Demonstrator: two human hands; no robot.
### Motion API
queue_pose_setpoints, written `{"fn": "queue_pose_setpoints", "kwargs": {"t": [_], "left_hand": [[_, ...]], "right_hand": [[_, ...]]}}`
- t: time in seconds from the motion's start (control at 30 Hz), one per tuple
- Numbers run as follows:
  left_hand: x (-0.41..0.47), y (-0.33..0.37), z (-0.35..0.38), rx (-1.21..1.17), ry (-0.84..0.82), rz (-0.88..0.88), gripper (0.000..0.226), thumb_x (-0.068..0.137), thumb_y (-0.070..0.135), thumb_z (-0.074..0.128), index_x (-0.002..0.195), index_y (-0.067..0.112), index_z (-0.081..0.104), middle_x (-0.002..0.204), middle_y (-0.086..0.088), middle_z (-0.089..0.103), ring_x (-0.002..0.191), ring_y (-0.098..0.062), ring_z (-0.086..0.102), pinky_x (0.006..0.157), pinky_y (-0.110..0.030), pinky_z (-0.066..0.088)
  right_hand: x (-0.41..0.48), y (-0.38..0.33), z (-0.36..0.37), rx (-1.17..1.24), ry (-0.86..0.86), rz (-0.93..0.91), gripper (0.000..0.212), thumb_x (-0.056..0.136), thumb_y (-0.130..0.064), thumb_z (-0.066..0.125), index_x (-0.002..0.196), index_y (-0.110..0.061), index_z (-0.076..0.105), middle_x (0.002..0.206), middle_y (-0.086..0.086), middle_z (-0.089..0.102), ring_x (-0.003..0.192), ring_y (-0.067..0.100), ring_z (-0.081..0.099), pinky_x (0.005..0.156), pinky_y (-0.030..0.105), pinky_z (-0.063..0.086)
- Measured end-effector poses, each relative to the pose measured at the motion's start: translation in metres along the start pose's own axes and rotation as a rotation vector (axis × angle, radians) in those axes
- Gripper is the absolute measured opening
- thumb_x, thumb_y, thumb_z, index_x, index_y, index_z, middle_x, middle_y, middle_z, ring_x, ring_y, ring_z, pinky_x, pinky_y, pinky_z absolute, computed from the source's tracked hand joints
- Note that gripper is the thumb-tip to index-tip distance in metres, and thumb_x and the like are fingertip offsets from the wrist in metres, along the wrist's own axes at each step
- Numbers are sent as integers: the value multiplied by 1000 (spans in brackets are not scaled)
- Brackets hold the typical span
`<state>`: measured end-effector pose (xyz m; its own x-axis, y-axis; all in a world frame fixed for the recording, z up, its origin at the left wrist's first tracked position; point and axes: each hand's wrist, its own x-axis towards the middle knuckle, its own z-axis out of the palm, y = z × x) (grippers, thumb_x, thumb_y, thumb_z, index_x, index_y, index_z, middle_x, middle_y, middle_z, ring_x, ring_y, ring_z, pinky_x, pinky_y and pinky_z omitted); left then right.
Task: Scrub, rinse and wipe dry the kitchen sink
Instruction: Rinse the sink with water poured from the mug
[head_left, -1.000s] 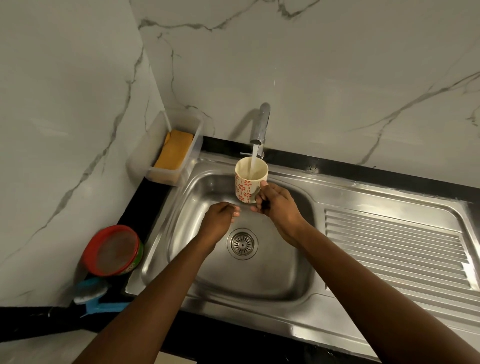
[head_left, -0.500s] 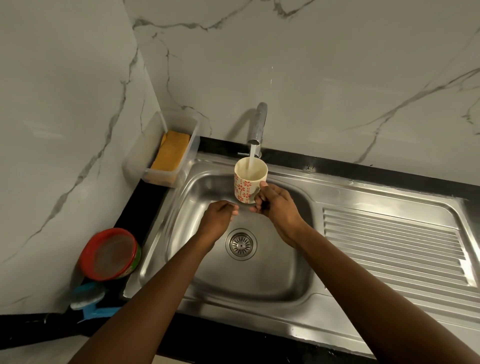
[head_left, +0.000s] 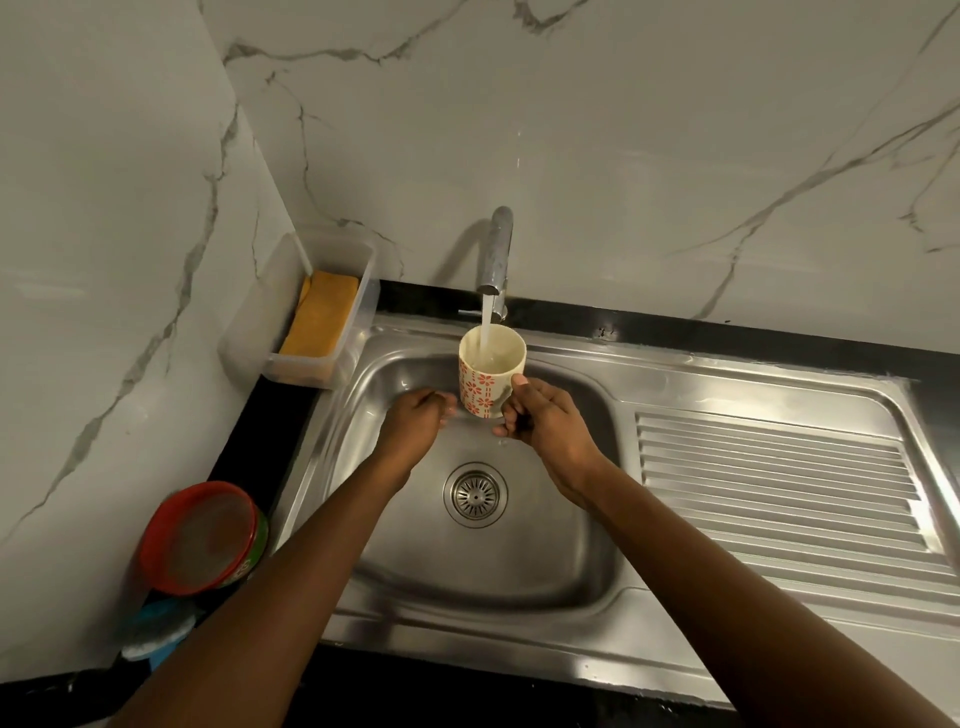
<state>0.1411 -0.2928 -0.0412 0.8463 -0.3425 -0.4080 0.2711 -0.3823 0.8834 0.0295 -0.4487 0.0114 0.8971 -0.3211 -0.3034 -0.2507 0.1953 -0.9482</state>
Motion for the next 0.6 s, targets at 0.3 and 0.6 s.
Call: {"fn": "queue_pose_setpoints", "kwargs": {"t": [0.3, 0.6], "left_hand": [[23, 15, 7, 17, 23, 30, 29, 105, 17, 46, 92, 24, 71, 92, -1, 76, 94, -21, 71, 92, -40, 55], [34, -11, 5, 47, 22, -22, 24, 105, 18, 50, 103, 17, 74, 102, -5, 77, 92, -19, 70, 78, -28, 50]], "right_hand": [[3, 3, -2, -25, 18, 6, 39, 112, -30, 43, 81, -11, 56, 74, 5, 57, 71, 14, 59, 87, 34, 60], [-24, 37, -22, -123, 54, 104, 38, 111, -26, 44, 77, -18, 58, 63, -11, 64, 68, 4, 64, 74, 29, 61]]}}
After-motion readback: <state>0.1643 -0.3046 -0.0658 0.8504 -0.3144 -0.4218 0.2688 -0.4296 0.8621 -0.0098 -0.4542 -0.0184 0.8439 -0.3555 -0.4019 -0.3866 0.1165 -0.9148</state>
